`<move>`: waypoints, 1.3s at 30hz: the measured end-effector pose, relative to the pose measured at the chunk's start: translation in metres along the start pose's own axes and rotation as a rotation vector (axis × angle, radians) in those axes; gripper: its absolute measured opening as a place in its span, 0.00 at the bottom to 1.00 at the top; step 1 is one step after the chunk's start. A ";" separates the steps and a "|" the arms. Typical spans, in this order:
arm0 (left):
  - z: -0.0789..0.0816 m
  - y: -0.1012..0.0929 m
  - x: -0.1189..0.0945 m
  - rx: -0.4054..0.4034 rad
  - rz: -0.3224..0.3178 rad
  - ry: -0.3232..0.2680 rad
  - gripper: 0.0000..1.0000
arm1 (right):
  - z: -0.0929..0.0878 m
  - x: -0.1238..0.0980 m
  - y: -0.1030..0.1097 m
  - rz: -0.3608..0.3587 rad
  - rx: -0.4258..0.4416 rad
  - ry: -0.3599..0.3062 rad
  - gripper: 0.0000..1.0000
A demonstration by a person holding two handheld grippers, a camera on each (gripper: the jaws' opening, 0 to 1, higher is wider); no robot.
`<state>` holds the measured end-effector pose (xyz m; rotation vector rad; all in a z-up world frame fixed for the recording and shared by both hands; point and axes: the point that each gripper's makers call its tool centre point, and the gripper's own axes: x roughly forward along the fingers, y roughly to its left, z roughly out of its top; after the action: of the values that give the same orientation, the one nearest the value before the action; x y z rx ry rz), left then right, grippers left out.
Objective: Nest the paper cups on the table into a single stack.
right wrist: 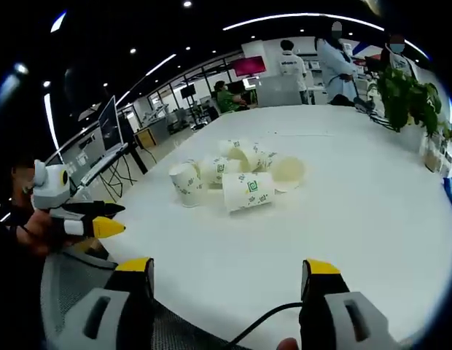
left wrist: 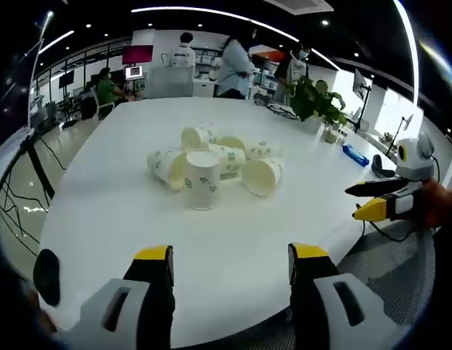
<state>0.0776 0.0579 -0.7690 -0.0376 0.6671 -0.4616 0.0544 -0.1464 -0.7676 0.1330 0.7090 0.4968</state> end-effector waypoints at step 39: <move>0.001 0.001 -0.001 -0.006 0.016 -0.006 0.62 | -0.005 0.005 -0.006 0.003 0.013 0.008 0.82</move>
<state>0.0779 0.0593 -0.7673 -0.0396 0.6625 -0.4441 0.0566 -0.1499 -0.7763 0.1439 0.7199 0.4957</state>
